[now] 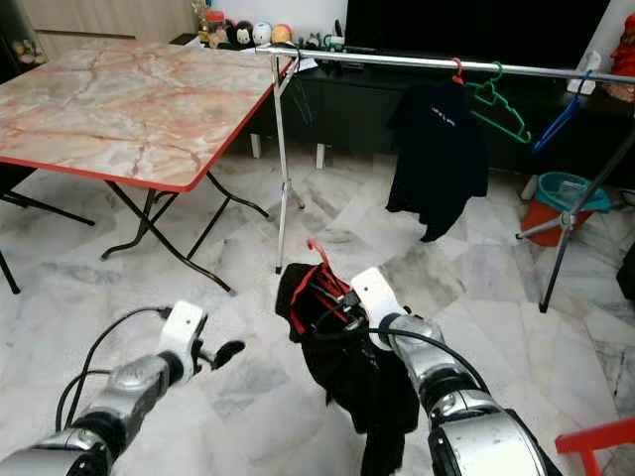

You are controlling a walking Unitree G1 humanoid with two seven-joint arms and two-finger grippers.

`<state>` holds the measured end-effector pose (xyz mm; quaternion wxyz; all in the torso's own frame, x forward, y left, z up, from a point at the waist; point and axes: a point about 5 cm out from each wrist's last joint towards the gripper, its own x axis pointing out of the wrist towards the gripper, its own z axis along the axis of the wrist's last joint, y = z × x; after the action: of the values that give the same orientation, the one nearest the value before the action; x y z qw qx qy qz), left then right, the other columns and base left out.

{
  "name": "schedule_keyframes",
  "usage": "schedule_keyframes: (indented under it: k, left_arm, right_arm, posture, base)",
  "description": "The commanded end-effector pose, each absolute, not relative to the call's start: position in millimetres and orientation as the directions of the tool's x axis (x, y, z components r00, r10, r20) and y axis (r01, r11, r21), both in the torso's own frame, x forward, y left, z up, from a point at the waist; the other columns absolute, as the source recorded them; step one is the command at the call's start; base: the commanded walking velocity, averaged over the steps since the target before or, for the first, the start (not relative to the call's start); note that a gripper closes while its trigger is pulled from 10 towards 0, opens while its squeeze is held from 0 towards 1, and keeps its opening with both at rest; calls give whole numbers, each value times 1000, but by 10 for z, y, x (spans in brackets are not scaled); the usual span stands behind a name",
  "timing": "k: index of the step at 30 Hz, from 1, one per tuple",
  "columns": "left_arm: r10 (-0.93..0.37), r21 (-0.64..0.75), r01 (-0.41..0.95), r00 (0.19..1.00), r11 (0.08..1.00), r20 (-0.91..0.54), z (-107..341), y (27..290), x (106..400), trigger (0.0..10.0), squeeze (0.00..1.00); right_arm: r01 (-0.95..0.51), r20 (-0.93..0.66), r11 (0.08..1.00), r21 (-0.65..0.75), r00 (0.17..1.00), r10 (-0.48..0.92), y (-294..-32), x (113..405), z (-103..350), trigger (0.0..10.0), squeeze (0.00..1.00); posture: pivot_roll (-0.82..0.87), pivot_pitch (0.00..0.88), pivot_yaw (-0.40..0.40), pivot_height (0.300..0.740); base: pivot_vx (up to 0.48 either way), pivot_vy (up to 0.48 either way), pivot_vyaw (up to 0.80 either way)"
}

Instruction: Hang hanger

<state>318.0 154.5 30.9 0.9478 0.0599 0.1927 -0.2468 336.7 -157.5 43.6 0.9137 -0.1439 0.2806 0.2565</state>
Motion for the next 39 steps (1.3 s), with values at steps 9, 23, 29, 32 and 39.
schedule_keyframes:
  k: [9, 23, 29, 32, 39]
  left_arm:
    - [-536, 71, 567, 807, 821, -249, 713, 1207, 3440, 10000, 0]
    - [-505, 158, 541, 835, 826, -219, 790, 1144, 3484, 10000, 1000]
    - [-484, 171, 522, 847, 836, -220, 771, 1124, 3481, 10000, 1000]
    - [-454, 187, 494, 864, 849, -217, 778, 1140, 3497, 10000, 1000]
    - [-369, 224, 408, 908, 885, -197, 807, 1210, 3536, 10000, 1000]
  right_arm:
    - [-614, -532, 782, -107, 700, 477, -1415, 3518, 674, 10000, 0]
    - [-639, -437, 765, -88, 714, 546, -1361, 3626, 922, 10000, 0]
    - [-686, -444, 722, -90, 677, 587, -1304, 3596, 922, 10000, 0]
    - [-689, -448, 719, -88, 672, 589, -1309, 3585, 915, 10000, 0]
    - [-704, -456, 704, -96, 660, 597, -1332, 3569, 925, 10000, 0]
  posture:
    - [139, 0, -46, 740]
    - [128, 0, -37, 740]
    - [127, 0, -39, 740]
    - [122, 0, -41, 740]
    - [118, 0, -42, 740]
  base:
    - [0, 0, 0]
    - [0, 0, 0]
    - [0, 0, 0]
    - [0, 0, 0]
    - [0, 0, 0]
